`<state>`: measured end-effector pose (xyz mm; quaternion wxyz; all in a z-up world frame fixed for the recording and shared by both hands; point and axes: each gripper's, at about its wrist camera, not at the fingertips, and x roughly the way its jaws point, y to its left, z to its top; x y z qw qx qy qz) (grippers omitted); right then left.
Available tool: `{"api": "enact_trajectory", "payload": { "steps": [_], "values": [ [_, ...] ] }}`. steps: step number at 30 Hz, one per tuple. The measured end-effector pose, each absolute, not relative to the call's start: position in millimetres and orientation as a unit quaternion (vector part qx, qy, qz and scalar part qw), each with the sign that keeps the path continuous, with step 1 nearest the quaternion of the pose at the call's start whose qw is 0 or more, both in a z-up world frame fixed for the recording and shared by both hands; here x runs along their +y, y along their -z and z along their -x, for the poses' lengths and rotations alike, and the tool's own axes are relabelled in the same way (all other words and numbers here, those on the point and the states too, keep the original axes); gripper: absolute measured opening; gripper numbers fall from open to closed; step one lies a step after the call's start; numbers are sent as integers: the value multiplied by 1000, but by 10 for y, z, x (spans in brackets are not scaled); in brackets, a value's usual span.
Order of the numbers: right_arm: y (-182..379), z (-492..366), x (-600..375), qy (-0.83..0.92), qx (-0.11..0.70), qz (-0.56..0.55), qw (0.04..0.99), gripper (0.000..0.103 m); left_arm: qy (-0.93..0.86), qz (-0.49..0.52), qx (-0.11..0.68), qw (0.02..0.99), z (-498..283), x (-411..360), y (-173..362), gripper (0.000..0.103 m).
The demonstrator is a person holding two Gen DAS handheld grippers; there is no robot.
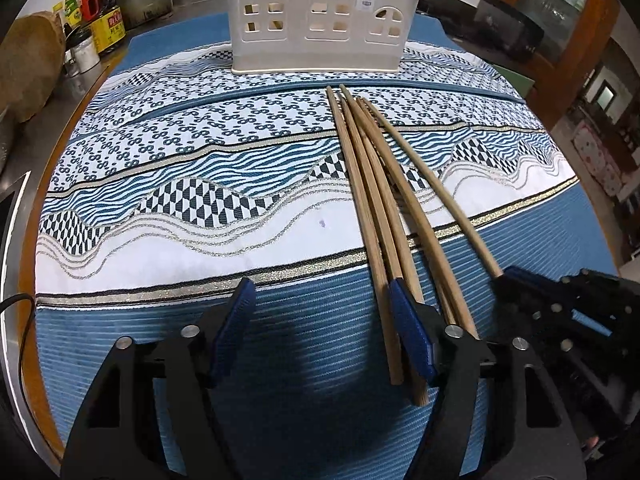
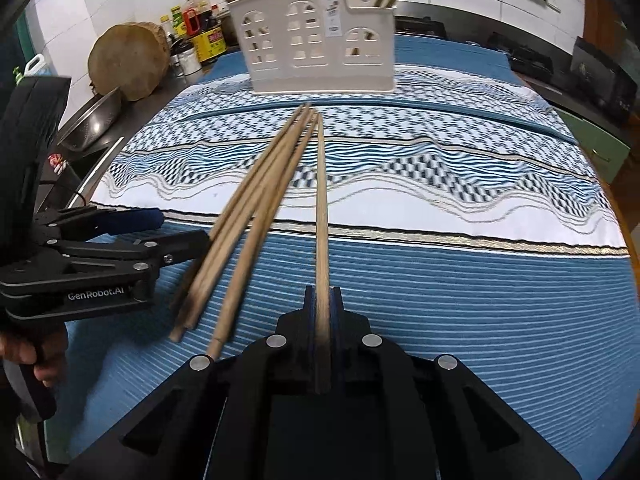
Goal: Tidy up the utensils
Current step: 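Close the left gripper on a chopstick while the right gripper grasps another, then raise the left gripper's chopstick to the holder while the right gripper raises its own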
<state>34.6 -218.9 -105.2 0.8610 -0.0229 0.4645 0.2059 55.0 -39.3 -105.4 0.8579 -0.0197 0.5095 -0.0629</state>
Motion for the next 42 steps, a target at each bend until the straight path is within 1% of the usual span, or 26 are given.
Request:
{"api": "enact_trajectory", "payload": {
  "steps": [4, 9, 11, 12, 13, 14, 15, 16, 19, 25, 30, 31, 33, 34, 38, 42],
  "values": [
    [1039, -361, -2293, -197, 464, 15, 864, 7, 58, 24, 509, 859, -585, -386, 1052, 61],
    [1036, -354, -2333, -196, 464, 15, 864, 7, 49, 23, 511, 858, -592, -405, 1058, 59],
    [1054, -358, -2324, -197, 467, 15, 862, 7, 44, 18, 511, 858, -581, -461, 1072, 57],
    [1060, -361, -2315, -198, 469, 14, 861, 7, 39, 11, 510, 859, -576, -485, 1080, 55],
    [1067, -360, -2314, -198, 469, 14, 860, 7, 29, -2, 509, 860, -581, -518, 1090, 51],
    [1068, -360, -2312, -198, 469, 14, 860, 7, 22, -7, 507, 861, -586, -525, 1092, 49],
    [1067, -356, -2316, -199, 470, 14, 860, 8, 18, -4, 506, 863, -593, -510, 1088, 46],
    [1068, -347, -2317, -200, 470, 13, 859, 8, 15, -3, 504, 864, -596, -490, 1082, 39],
    [1069, -328, -2332, -201, 472, 11, 858, 8, 11, 12, 500, 866, -611, -386, 1069, 31],
    [1075, -295, -2340, -203, 473, 6, 857, 8, 55, 61, 483, 872, -528, -339, 1058, 29],
    [1083, -287, -2349, -202, 470, 5, 859, 7, 64, 46, 462, 884, -464, -382, 1110, 28],
    [1083, -285, -2350, -202, 470, 5, 859, 7, 60, 34, 457, 887, -456, -390, 1117, 21],
    [1082, -282, -2343, -201, 470, 5, 859, 7, 57, 17, 453, 889, -440, -395, 1123, 14],
    [1078, -279, -2340, -201, 470, 7, 860, 7, 52, 11, 452, 891, -442, -388, 1127, 8],
    [995, -270, -2349, -200, 458, 16, 866, 7, 55, 15, 458, 887, -463, -351, 1080, 7],
    [741, -262, -2398, -203, 428, 21, 881, 7, 67, 40, 446, 892, -421, -276, 908, 6]
  ]
}}
